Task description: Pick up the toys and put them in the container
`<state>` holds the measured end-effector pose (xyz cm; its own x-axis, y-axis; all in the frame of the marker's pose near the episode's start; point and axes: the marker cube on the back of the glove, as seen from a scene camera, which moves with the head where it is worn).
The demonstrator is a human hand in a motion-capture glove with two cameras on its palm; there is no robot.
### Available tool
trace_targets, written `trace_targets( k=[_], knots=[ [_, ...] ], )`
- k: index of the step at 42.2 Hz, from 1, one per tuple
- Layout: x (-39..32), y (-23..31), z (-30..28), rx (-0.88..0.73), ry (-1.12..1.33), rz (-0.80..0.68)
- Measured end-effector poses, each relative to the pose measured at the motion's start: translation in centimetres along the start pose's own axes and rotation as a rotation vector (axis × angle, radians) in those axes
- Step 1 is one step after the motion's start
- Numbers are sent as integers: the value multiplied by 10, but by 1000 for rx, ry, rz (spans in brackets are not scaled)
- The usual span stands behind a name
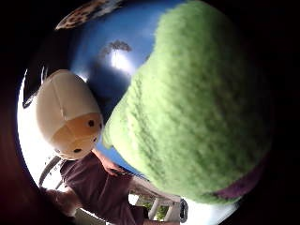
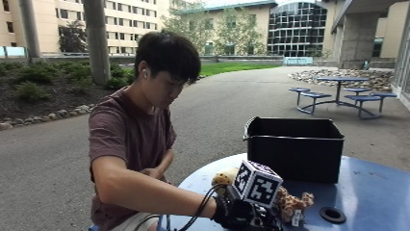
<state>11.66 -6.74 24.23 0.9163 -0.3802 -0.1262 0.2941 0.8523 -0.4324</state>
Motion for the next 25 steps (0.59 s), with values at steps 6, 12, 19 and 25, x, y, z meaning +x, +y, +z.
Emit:
trace_targets(
  k=[6,12,19,25],
  knots=[
    [0,-19,1,287,-139,69],
    [-6,-40,-12,384,-228,176],
    [-11,-32,-52,353,-276,210],
    [-22,-6,-115,444,-207,244]
  ],
)
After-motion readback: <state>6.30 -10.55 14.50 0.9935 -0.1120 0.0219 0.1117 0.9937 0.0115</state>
